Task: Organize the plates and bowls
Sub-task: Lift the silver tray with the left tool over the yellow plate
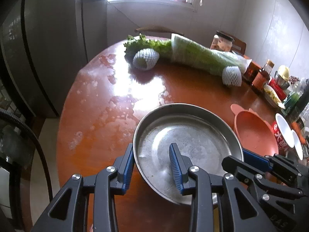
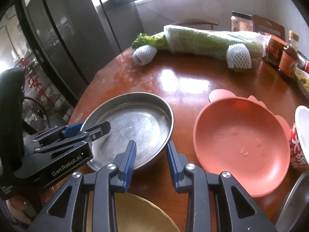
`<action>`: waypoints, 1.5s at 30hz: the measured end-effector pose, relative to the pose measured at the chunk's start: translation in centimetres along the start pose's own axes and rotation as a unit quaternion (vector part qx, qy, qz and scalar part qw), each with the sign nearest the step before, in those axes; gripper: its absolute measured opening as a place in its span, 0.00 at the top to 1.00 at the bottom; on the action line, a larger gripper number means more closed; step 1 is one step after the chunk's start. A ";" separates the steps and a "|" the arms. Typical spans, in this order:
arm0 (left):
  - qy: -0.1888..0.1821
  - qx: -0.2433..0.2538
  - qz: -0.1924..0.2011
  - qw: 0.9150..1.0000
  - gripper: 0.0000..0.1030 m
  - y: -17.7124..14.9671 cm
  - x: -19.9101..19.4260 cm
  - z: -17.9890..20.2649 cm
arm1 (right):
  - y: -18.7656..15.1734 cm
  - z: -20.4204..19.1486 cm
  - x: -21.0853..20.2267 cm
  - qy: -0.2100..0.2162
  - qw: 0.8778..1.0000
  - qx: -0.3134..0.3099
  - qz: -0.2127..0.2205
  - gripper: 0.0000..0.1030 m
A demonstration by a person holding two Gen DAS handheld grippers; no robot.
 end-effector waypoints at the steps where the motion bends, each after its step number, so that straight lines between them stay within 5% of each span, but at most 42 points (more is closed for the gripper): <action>1: 0.001 0.000 0.003 1.000 0.65 0.1 -0.3 0.0 | 0.1 -0.1 -0.1 0.002 1.000 -0.002 0.002 0.68; 31: 0.021 0.036 0.089 0.995 0.65 -1.5 -11.2 4.6 | -1.6 -1.7 -10.8 0.007 0.996 -0.034 0.087 0.68; 45: 0.028 0.039 0.068 0.997 0.65 -6.5 -12.0 6.1 | -6.9 -1.3 -12.4 0.011 0.997 -0.042 0.066 0.67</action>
Point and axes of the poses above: each gripper's, at about its wrist camera, not at the fingertips, and x roughly the way its jaws point, z to its right, y to its top, the point moved 10 cm from there along x, roughly the way its jaws point, and after that the axes turned 2 degrees about x, right-handed, at the moved point
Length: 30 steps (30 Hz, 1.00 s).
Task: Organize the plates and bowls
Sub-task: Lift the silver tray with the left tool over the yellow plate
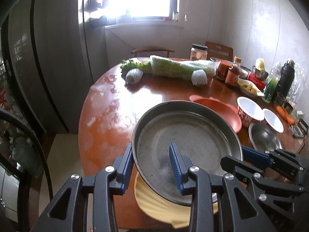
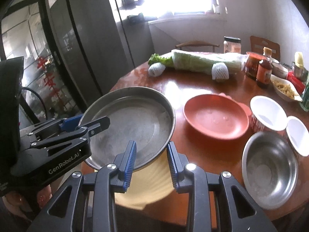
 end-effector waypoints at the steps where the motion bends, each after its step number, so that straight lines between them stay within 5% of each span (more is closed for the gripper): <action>1: 0.001 -0.002 -0.005 1.000 0.65 -0.6 0.1 0.1 | -0.3 0.0 -0.1 0.002 1.000 -0.001 -0.002 0.67; 16: -0.005 0.014 -0.056 0.998 0.65 -5.4 1.1 1.5 | -4.5 0.5 -0.5 0.000 0.999 -0.003 -0.036 0.67; 30: -0.003 0.009 -0.079 0.997 0.65 -6.6 2.4 0.9 | -5.4 0.4 1.1 0.002 0.998 -0.006 -0.065 0.67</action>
Point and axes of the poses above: each gripper's, at about its wrist camera, not at the fingertips, and x roughly the way its jaws point, z to its right, y to its top, the point moved 10 cm from there along x, roughly the way its jaws point, and after that the axes turned 2 degrees about x, right-handed, at the moved point
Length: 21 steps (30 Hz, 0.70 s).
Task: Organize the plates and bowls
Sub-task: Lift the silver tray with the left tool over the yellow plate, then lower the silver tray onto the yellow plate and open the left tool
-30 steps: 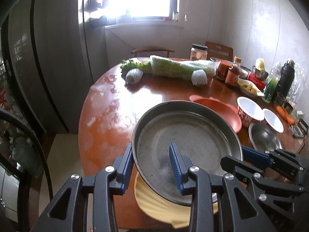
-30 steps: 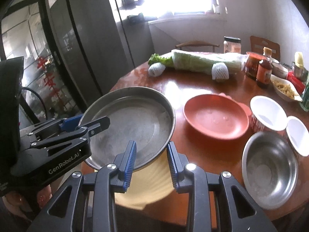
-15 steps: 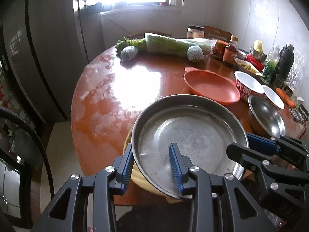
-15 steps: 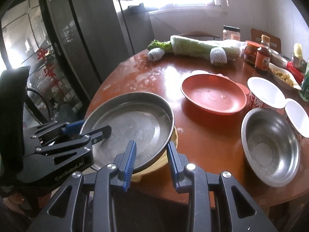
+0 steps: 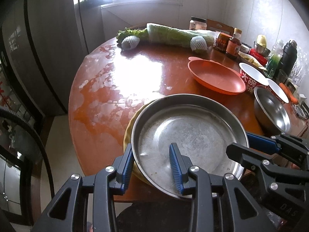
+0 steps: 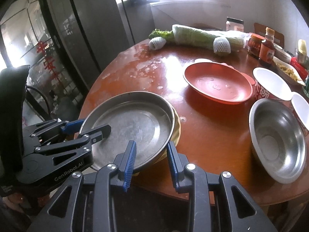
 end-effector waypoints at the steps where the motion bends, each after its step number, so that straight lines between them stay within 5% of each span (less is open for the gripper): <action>1: 0.000 0.000 -0.001 1.000 0.65 0.0 0.2 0.0 | 0.0 0.0 0.2 -0.001 1.000 0.000 -0.003 0.67; 21: 0.004 -0.008 0.008 1.000 0.65 1.6 1.8 -0.7 | 1.1 0.4 1.8 -0.012 1.000 -0.001 0.001 0.67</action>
Point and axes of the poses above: each gripper's, at about its wrist camera, not at the fingertips, and x roughly the way its jaws point, z to its right, y to its top, the point moved 10 cm from there along x, roughly the way its jaws point, and after that the axes turned 2 degrees about x, right-handed, at the moved point
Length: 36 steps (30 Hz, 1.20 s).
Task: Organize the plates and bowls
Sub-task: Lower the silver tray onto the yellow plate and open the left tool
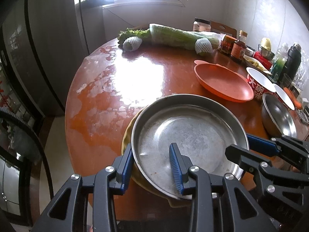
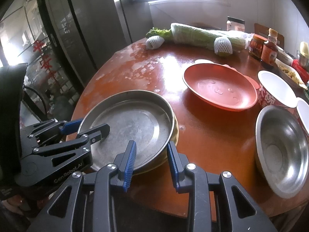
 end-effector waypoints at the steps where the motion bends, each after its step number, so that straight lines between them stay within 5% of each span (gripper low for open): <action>1: 0.000 -0.001 0.001 1.000 0.65 0.2 0.2 0.0 | 0.1 0.1 0.0 0.000 1.000 0.002 0.000 0.67; 36: -0.010 -0.007 0.006 1.000 0.64 3.0 2.3 -0.5 | 3.4 1.2 2.3 -0.027 0.999 -0.013 0.027 0.66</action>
Point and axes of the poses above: each gripper's, at about its wrist camera, not at the fingertips, and x roughly the way its jaws point, z to its right, y to its top, the point moved 10 cm from there along x, roughly the way its jaws point, and after that the axes turned 2 degrees about x, right-handed, at the moved point
